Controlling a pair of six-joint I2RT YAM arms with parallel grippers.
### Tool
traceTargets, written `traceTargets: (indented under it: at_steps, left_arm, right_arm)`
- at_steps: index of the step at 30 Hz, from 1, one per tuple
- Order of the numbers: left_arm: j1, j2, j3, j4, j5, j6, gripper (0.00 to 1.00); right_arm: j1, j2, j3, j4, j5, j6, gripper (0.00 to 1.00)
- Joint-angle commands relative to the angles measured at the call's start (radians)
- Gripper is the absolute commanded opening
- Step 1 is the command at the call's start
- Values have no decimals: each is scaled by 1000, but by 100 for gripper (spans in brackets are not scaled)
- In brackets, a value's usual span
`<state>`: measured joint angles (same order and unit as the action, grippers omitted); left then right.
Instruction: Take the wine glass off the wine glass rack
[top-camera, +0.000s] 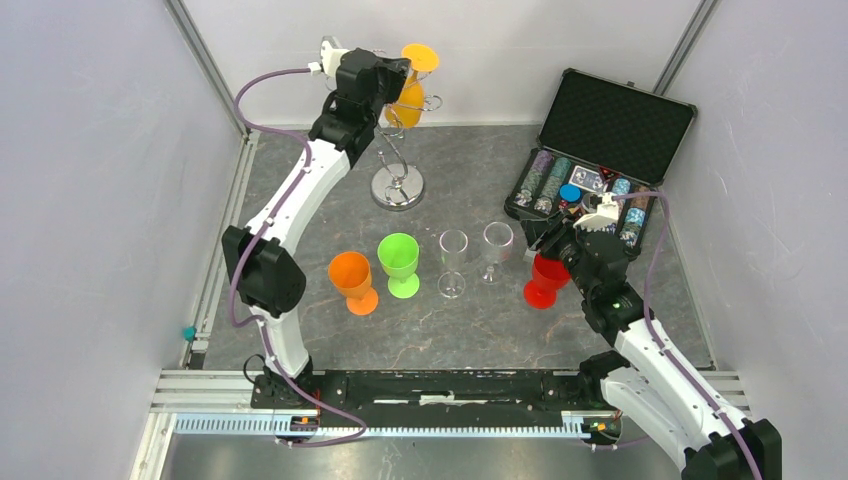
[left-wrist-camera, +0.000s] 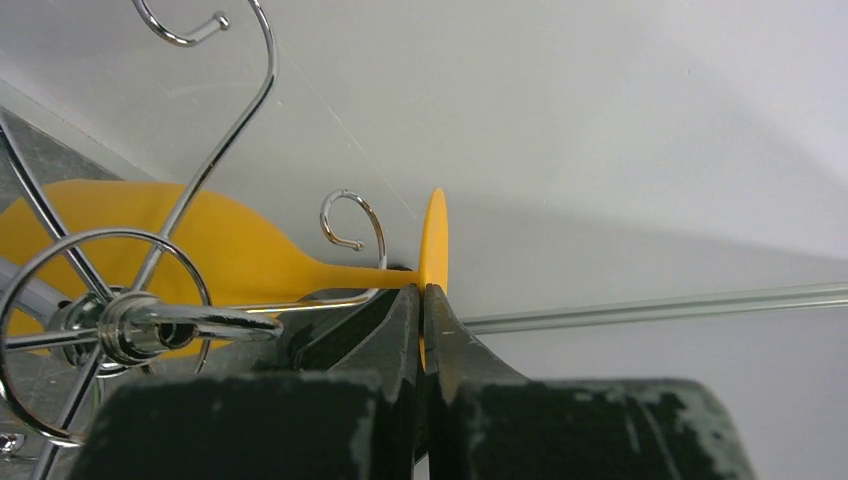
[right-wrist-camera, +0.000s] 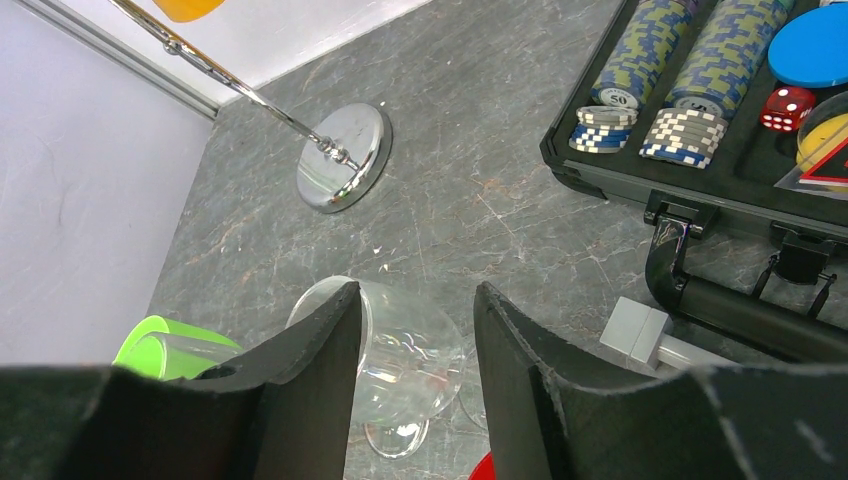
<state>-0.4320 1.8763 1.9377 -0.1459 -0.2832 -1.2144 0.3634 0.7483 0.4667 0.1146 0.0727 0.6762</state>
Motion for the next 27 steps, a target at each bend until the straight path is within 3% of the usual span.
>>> traceTargets:
  at_steps: [1,18,27]
  left_arm:
    - [21,-42,26,38,-28,24,2]
    - [43,140,272,37,-40,73,2]
    - [54,202,292,83,13,59,2]
  right_arm:
    - [-4,0,-9,20,9,3,50]
    - [-4,-9,-12,14,20,-4,51]
    - [-4,-22,-3,1,30,-13,51]
